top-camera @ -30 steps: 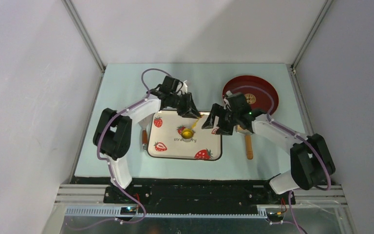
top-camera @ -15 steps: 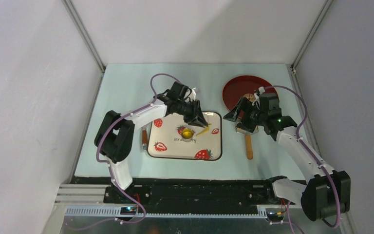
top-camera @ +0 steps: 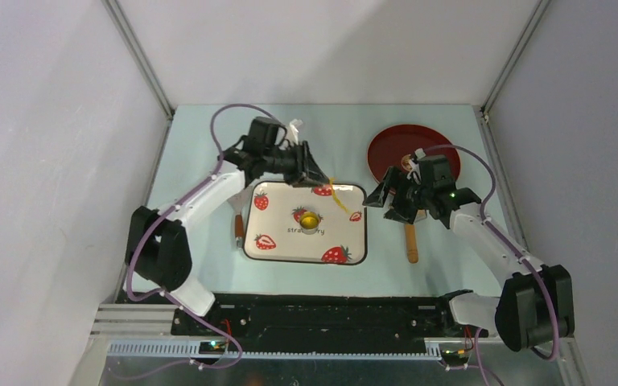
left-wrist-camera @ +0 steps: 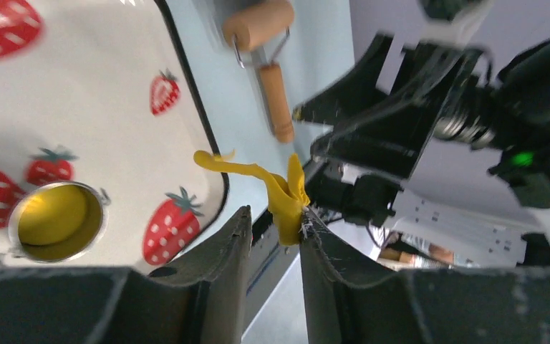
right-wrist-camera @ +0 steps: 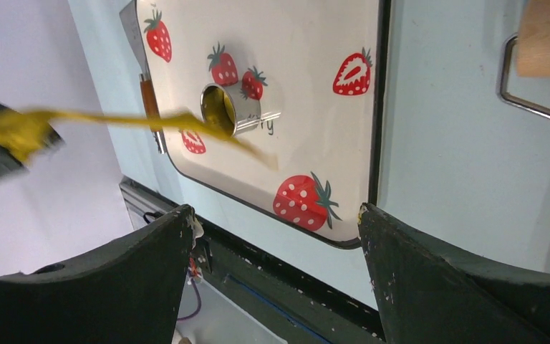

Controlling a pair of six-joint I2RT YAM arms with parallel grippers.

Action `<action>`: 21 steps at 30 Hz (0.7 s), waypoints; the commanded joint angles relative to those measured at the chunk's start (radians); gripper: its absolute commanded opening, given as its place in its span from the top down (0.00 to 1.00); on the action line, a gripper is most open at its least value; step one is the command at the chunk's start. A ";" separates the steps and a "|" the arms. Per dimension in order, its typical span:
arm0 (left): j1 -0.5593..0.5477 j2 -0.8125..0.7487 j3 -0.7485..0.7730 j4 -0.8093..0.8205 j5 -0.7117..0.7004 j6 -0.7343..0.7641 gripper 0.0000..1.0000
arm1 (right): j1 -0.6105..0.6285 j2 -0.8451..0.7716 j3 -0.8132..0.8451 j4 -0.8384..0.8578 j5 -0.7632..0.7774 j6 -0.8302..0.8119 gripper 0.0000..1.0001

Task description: Roll out the dumpling wrappers from the dough

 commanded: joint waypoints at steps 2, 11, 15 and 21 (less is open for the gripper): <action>0.146 -0.051 0.027 0.020 0.003 0.003 0.64 | 0.049 0.033 -0.002 0.038 -0.016 0.003 0.11; 0.284 -0.101 -0.114 0.002 -0.057 0.085 0.61 | 0.112 0.102 0.034 0.079 -0.010 0.023 0.10; 0.285 -0.111 -0.179 -0.021 -0.109 0.116 0.58 | 0.143 0.151 0.079 0.078 0.003 0.018 0.09; 0.288 -0.135 -0.236 -0.035 -0.187 0.142 0.56 | 0.190 0.235 0.174 0.063 0.017 -0.005 0.08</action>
